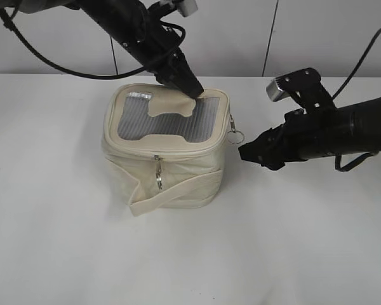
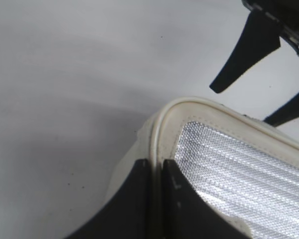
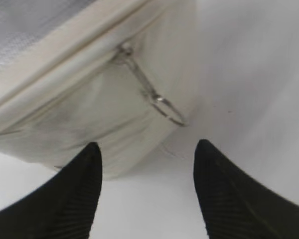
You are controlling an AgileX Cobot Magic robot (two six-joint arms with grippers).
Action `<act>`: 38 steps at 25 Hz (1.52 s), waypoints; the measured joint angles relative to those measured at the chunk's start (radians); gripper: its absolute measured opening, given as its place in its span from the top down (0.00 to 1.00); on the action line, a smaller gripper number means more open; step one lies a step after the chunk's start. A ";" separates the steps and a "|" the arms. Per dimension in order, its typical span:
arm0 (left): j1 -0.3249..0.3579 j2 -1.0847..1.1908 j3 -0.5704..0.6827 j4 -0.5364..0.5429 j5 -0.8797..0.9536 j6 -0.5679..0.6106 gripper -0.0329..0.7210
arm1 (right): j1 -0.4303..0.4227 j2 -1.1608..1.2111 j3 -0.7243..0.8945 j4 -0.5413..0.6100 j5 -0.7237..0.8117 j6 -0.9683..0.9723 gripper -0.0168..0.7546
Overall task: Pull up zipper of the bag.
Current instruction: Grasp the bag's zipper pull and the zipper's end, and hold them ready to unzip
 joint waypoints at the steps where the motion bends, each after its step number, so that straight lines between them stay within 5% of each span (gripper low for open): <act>1: 0.000 0.000 0.000 0.000 0.000 0.000 0.91 | 0.000 0.000 -0.002 0.001 -0.027 -0.013 0.38; 17: 0.000 0.000 0.000 0.000 0.000 0.000 0.91 | 0.007 0.063 -0.129 -0.043 0.046 -0.179 0.39; 19: 0.000 0.000 0.000 0.000 0.000 0.000 0.91 | 0.014 0.088 -0.133 -0.071 0.051 -0.178 0.45; 22: 0.000 0.000 0.000 0.000 0.000 0.000 0.91 | 0.029 0.097 -0.133 -0.144 0.061 -0.130 0.82; 24: 0.000 0.000 0.000 0.000 0.000 0.000 0.91 | 0.034 0.091 -0.133 -0.204 0.068 -0.053 0.94; 32: 0.000 0.000 0.000 0.001 -0.007 -0.037 0.91 | 0.035 -0.069 -0.100 -0.527 0.065 0.387 0.97; 38: -0.002 0.000 0.000 0.003 -0.020 -0.120 0.91 | 0.060 -0.198 0.021 -0.554 0.118 0.493 0.97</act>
